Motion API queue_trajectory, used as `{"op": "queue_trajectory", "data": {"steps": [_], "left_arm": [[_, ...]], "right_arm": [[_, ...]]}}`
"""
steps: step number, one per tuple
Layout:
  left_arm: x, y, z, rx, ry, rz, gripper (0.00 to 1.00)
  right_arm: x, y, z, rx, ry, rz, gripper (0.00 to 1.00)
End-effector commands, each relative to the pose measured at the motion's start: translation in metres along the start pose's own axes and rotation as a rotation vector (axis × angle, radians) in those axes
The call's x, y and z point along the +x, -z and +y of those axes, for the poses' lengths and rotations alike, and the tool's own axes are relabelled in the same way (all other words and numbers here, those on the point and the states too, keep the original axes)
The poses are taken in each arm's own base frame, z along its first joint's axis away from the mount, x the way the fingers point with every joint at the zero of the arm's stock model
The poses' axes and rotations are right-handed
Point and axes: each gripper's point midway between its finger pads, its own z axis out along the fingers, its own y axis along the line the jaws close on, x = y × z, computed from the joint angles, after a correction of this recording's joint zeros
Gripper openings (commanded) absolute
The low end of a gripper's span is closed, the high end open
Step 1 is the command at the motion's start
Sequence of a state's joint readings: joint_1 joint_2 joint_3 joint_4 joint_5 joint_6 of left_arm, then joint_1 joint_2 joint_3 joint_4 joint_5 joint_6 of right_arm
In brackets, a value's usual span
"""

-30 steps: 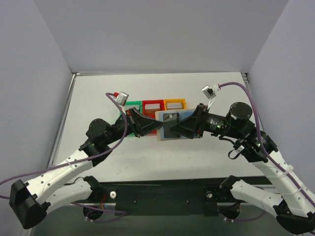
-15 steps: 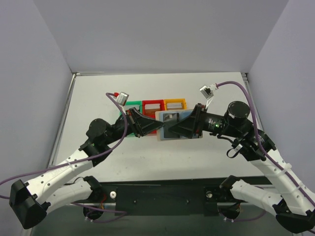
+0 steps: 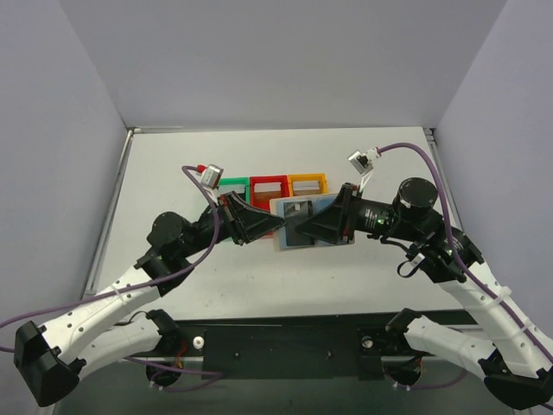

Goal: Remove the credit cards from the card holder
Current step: Remove the credit card from the card holder.

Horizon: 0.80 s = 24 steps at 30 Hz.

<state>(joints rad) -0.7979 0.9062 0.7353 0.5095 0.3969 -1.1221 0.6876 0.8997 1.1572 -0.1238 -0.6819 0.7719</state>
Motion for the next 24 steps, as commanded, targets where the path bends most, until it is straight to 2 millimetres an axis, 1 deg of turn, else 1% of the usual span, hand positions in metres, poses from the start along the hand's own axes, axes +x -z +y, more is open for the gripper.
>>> {"op": "queue_trajectory", "data": {"steps": [1, 8, 11, 14, 16, 19, 24], "left_arm": [[-0.0095, 0.0058, -0.0254, 0.068, -0.033, -0.038, 0.23], [-0.0118, 0.0086, -0.0246, 0.059, -0.034, -0.047, 0.24], [-0.0112, 0.0084, -0.0243, 0.059, -0.032, -0.043, 0.24], [-0.0109, 0.0083, -0.023, 0.055, -0.031, -0.041, 0.27], [-0.0098, 0.0077, -0.0231, 0.055, -0.03, -0.035, 0.29], [-0.0093, 0.0069, -0.0235, 0.057, -0.028, -0.028, 0.31], [-0.0095, 0.0068, -0.0233, 0.056, -0.029, -0.03, 0.31]], "right_arm": [[-0.0071, 0.0021, 0.0052, -0.022, 0.018, -0.026, 0.42], [-0.0067, 0.0043, 0.0046, -0.019, 0.016, -0.026, 0.41], [-0.0074, 0.0049, 0.0031, -0.014, 0.015, -0.029, 0.37], [-0.0066, 0.0047, 0.0035, -0.017, 0.013, -0.026, 0.34], [-0.0063, 0.0046, 0.0038, -0.019, 0.012, -0.023, 0.35], [-0.0072, 0.0049, 0.0055, -0.024, 0.015, -0.022, 0.39], [-0.0093, 0.0054, 0.0061, -0.023, 0.017, -0.029, 0.39]]}}
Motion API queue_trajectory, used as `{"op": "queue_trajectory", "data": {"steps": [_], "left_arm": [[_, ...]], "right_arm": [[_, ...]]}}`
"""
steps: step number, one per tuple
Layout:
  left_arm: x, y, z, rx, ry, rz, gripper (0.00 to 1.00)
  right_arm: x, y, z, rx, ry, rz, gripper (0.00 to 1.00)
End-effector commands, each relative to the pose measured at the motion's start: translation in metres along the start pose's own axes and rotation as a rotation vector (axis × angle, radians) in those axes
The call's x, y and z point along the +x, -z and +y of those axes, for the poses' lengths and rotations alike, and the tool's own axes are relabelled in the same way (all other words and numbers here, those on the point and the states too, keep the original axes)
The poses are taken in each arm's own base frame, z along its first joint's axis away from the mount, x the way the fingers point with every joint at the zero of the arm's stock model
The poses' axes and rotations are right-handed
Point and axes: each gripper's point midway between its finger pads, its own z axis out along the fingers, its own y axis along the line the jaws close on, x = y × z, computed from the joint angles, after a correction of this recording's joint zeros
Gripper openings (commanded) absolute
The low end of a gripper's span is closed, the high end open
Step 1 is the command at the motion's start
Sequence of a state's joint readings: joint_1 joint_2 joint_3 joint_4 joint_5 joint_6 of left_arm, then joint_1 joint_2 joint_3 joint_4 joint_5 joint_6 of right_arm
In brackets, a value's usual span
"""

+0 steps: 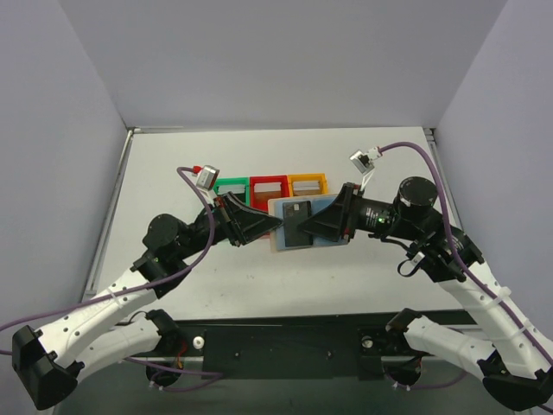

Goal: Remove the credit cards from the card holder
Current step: Remove the credit card from the card holder.

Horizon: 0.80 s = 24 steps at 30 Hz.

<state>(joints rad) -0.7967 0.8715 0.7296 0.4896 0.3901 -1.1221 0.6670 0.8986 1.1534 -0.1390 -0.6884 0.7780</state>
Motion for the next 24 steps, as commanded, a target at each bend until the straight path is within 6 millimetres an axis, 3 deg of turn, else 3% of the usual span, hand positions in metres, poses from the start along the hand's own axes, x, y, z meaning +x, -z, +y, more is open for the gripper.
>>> {"op": "queue_trajectory", "data": {"steps": [1, 7, 18, 24], "left_arm": [[-0.0082, 0.0013, -0.0185, 0.055, -0.028, -0.02, 0.31], [-0.0088, 0.0055, -0.0174, 0.049, -0.033, -0.029, 0.26], [-0.0109, 0.0081, -0.0156, 0.042, -0.037, -0.042, 0.0], [-0.0122, 0.0082, -0.0173, 0.047, -0.038, -0.048, 0.0]], "right_arm": [[-0.0089, 0.0041, 0.0117, -0.041, 0.034, -0.03, 0.39], [-0.0093, 0.0062, 0.0107, -0.037, 0.036, -0.037, 0.34], [-0.0094, 0.0074, 0.0099, -0.035, 0.036, -0.039, 0.33], [-0.0089, 0.0075, 0.0091, -0.033, 0.035, -0.04, 0.24]]}}
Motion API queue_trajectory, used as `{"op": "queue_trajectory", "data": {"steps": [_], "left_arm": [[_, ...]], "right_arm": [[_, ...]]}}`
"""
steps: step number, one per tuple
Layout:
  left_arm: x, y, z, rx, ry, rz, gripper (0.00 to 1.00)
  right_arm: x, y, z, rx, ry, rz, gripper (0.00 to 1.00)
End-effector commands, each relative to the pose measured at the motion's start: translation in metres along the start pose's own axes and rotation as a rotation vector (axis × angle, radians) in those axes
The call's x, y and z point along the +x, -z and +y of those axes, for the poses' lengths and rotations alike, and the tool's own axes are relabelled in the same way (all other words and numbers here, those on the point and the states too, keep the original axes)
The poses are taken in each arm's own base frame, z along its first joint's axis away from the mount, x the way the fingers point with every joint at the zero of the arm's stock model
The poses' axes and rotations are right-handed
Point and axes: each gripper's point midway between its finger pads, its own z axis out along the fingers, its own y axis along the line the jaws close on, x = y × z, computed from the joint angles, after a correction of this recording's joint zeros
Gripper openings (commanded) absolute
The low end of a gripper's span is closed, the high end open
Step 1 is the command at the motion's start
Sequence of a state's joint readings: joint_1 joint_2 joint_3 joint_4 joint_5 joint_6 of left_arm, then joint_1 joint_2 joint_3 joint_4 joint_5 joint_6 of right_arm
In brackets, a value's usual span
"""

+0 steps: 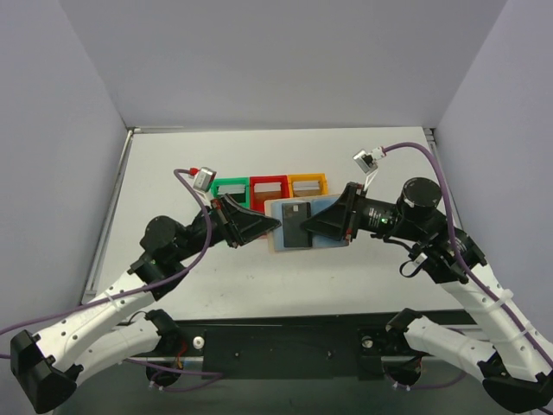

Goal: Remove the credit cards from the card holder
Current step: Remove the credit card from the card holder.

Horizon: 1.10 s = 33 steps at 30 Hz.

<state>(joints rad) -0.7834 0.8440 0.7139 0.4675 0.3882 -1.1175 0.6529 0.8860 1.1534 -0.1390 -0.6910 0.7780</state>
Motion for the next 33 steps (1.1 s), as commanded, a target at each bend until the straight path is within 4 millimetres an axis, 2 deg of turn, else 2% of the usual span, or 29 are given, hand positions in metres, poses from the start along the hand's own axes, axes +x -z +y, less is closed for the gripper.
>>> {"op": "queue_trajectory", "data": {"steps": [1, 21, 33], "left_arm": [[-0.0117, 0.0019, -0.0205, 0.063, -0.033, -0.042, 0.0], [-0.0151, 0.0068, -0.0217, 0.056, -0.036, -0.069, 0.0], [-0.013, 0.0046, -0.0219, 0.064, -0.032, -0.054, 0.0]], "right_arm": [[-0.006, 0.0042, 0.0097, -0.036, 0.03, -0.026, 0.24], [-0.0056, 0.0091, 0.0091, -0.029, 0.034, -0.034, 0.22], [-0.0058, 0.007, 0.0083, -0.028, 0.032, -0.029, 0.04]]}}
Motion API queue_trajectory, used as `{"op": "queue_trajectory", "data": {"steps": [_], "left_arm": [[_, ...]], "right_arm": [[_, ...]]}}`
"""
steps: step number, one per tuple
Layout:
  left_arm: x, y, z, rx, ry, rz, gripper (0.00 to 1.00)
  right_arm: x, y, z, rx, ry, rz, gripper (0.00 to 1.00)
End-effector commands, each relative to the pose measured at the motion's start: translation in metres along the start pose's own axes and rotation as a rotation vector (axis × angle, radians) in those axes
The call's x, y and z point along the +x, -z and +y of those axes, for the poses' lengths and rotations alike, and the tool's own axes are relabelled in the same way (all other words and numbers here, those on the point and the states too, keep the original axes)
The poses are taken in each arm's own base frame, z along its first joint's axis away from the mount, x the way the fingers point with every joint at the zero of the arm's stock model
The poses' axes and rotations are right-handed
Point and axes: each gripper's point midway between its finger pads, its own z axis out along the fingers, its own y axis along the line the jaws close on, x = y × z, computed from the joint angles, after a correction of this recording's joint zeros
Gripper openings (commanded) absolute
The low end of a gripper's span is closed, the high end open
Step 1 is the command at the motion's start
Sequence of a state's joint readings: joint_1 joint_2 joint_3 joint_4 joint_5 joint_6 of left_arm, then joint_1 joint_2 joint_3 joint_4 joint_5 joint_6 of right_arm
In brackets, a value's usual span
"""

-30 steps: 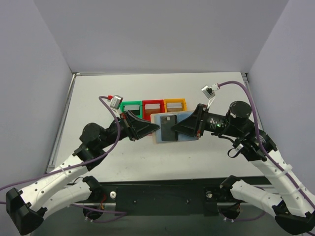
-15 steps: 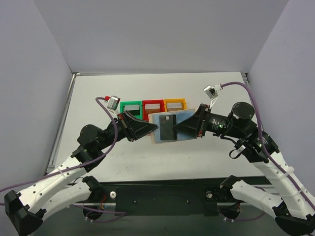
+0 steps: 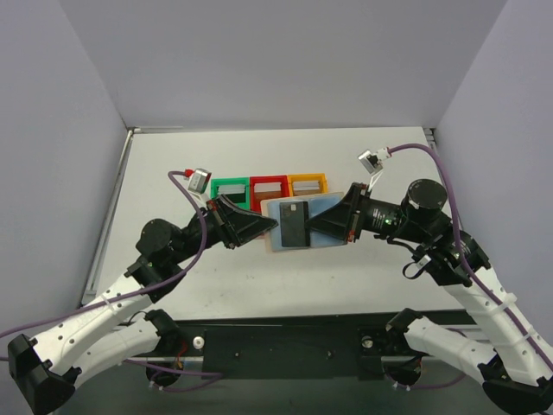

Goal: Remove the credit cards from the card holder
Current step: Remove the credit card from the card holder.

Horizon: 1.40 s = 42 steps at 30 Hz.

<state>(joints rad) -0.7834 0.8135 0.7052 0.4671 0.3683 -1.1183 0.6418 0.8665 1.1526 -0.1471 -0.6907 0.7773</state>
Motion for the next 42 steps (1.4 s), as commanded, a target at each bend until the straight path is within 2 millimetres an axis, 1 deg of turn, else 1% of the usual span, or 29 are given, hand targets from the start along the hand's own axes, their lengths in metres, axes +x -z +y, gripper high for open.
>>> {"op": "queue_trajectory", "data": {"steps": [1, 3, 5, 15, 28, 29, 30, 31, 33, 35, 37, 42], "left_arm": [[-0.009, 0.0, -0.017, 0.057, -0.024, -0.029, 0.0], [-0.009, 0.0, -0.016, 0.055, -0.025, -0.028, 0.0], [-0.009, 0.001, -0.018, 0.06, -0.027, -0.029, 0.0], [-0.01, 0.001, -0.019, 0.055, -0.035, -0.028, 0.0], [-0.011, 0.001, -0.02, 0.052, -0.042, -0.026, 0.0], [-0.01, 0.001, -0.021, 0.053, -0.041, -0.024, 0.0], [-0.011, 0.0, -0.021, 0.053, -0.042, -0.024, 0.0], [-0.01, -0.001, -0.021, 0.055, -0.041, -0.016, 0.0], [-0.01, -0.002, -0.021, 0.057, -0.038, -0.012, 0.0], [-0.01, -0.004, -0.022, 0.064, -0.037, -0.012, 0.0], [-0.01, -0.006, -0.022, 0.066, -0.034, -0.008, 0.0], [-0.011, -0.011, -0.024, 0.074, -0.034, -0.001, 0.0]], "right_arm": [[-0.004, 0.001, 0.007, -0.03, 0.026, -0.015, 0.02], [-0.004, 0.002, 0.007, -0.03, 0.027, -0.017, 0.0], [-0.005, 0.002, 0.006, -0.026, 0.025, -0.017, 0.0], [-0.006, 0.007, 0.007, -0.022, 0.034, -0.028, 0.0], [-0.004, 0.009, 0.004, -0.02, 0.028, -0.02, 0.0], [-0.004, 0.008, 0.004, -0.023, 0.027, -0.016, 0.09], [-0.003, 0.007, 0.004, -0.027, 0.023, -0.01, 0.14], [-0.003, 0.007, 0.005, -0.031, 0.022, -0.009, 0.23], [-0.004, 0.006, 0.006, -0.039, 0.023, -0.012, 0.34], [-0.004, 0.005, 0.007, -0.041, 0.021, -0.008, 0.38], [-0.005, 0.004, 0.006, -0.041, 0.017, -0.006, 0.41], [-0.005, 0.001, 0.006, -0.056, 0.004, -0.005, 0.41]]}}
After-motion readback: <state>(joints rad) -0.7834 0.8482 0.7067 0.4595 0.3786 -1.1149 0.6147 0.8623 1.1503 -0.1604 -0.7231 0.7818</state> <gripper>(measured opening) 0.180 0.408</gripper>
